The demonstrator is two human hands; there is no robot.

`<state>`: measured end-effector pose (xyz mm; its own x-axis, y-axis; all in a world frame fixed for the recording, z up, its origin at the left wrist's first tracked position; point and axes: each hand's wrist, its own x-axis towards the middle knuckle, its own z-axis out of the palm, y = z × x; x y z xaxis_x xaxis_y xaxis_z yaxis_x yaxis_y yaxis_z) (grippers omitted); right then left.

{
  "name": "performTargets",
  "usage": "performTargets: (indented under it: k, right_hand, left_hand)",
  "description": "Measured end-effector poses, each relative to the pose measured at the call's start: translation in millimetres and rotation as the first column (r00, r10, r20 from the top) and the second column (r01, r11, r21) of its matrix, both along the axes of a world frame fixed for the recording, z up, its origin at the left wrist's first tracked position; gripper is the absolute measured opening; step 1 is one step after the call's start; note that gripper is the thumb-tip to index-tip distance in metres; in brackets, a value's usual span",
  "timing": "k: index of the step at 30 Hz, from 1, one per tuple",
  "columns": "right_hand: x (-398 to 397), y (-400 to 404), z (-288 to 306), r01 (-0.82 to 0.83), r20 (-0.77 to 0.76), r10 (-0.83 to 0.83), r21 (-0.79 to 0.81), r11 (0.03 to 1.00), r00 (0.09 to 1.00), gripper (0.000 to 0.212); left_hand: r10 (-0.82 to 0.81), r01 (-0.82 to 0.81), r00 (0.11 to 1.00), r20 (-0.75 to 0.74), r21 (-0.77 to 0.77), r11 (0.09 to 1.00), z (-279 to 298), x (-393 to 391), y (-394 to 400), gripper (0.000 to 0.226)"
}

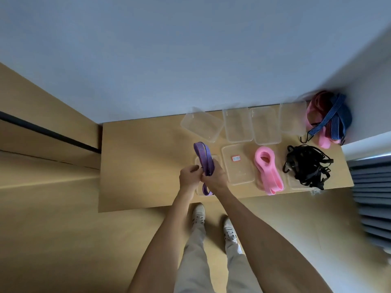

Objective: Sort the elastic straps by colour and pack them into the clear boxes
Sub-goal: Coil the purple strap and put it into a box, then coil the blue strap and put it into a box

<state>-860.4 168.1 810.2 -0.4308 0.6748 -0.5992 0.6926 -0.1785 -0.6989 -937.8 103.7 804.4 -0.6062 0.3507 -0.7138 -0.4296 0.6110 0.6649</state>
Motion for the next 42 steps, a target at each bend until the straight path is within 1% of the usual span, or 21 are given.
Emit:
performTargets:
  k: [4, 6, 7, 8, 9, 11, 12, 14, 17, 21, 24, 26, 29, 33, 36, 38, 40, 42]
  right_hand:
    - [-11, -5, -20, 0.019, 0.063, -0.020, 0.010, 1.000, 0.998, 0.054]
    - [-15, -7, -25, -0.010, 0.090, 0.007, 0.031, 0.999, 0.996, 0.065]
    - [-17, -6, -25, -0.038, 0.123, 0.032, 0.040, 0.999, 0.992, 0.067]
    - [-19, -6, -23, -0.071, 0.165, 0.063, 0.045, 0.996, 0.984, 0.065]
    - [-21, -5, -21, -0.094, 0.196, 0.082, 0.051, 0.994, 0.977, 0.058]
    - [-25, -1, -10, -0.065, 0.209, 0.045, 0.091, 0.994, 0.977, 0.040]
    - [-26, 1, -3, -0.033, 0.202, 0.006, 0.129, 0.991, 0.979, 0.037]
    - [-27, 10, 14, 0.003, 0.173, -0.043, 0.228, 0.974, 0.984, 0.039]
    - [-21, 32, 51, 0.010, 0.118, -0.055, 0.353, 0.936, 0.991, 0.046]
    - [8, 64, 104, -0.023, 0.132, -0.049, 0.493, 0.870, 0.990, 0.051]
    - [39, 88, 132, -0.030, 0.141, -0.058, 0.554, 0.832, 0.988, 0.052]
    - [64, 107, 144, -0.031, 0.158, -0.080, 0.596, 0.803, 0.984, 0.052]
    - [102, 139, 151, -0.068, 0.220, -0.102, 0.651, 0.756, 0.970, 0.052]
    - [149, 185, 140, -0.138, 0.300, -0.086, 0.651, 0.747, 0.950, 0.057]
    - [180, 225, 120, -0.178, 0.324, -0.064, 0.662, 0.728, 0.944, 0.058]
    - [201, 253, 102, -0.212, 0.338, -0.044, 0.678, 0.704, 0.940, 0.064]
    - [218, 283, 84, -0.285, 0.376, 0.013, 0.678, 0.677, 0.927, 0.069]
    - [231, 316, 71, -0.366, 0.420, 0.081, 0.662, 0.655, 0.904, 0.065]
  left_hand:
    - [0.010, -0.011, 0.998, 0.061, 0.019, 1.000, -23, -12, -1, 0.022]
    - [-0.033, 0.033, 0.999, 0.035, 0.016, 0.999, -28, -17, 0, 0.022]
    - [-0.057, 0.057, 0.998, 0.004, -0.007, 0.998, -28, -18, 1, 0.023]
    - [-0.082, 0.081, 0.996, -0.042, -0.044, 0.996, -28, -20, 1, 0.026]
    - [-0.103, 0.095, 0.990, -0.099, -0.083, 0.992, -27, -21, 0, 0.029]
    - [-0.139, 0.107, 0.966, -0.219, -0.151, 0.983, -22, -24, 0, 0.022]
    - [-0.149, 0.106, 0.951, -0.272, -0.166, 0.980, -18, -25, 1, 0.017]
    - [-0.158, 0.113, 0.916, -0.370, -0.140, 0.984, -1, -25, 9, 0.020]
    - [-0.196, 0.199, 0.838, -0.509, -0.049, 0.979, 32, -18, 29, 0.020]
    - [-0.237, 0.373, 0.716, -0.657, 0.072, 0.925, 76, -1, 62, 0.023]
    - [-0.254, 0.508, 0.568, -0.783, 0.090, 0.856, 100, 20, 92, 0.025]
    - [-0.283, 0.581, 0.479, -0.831, 0.058, 0.812, 110, 37, 115, 0.027]
    - [-0.333, 0.657, 0.382, -0.862, 0.000, 0.754, 116, 66, 151, 0.030]
    - [-0.372, 0.712, 0.311, -0.875, -0.045, 0.701, 111, 110, 203, 0.032]
    - [-0.415, 0.741, 0.286, -0.864, -0.075, 0.667, 97, 142, 242, 0.032]
    - [-0.453, 0.730, 0.282, -0.846, -0.117, 0.673, 85, 160, 269, 0.033]
    - [-0.481, 0.705, 0.275, -0.832, -0.166, 0.689, 73, 173, 293, 0.032]
    - [-0.503, 0.683, 0.268, -0.822, -0.206, 0.701, 61, 181, 317, 0.032]
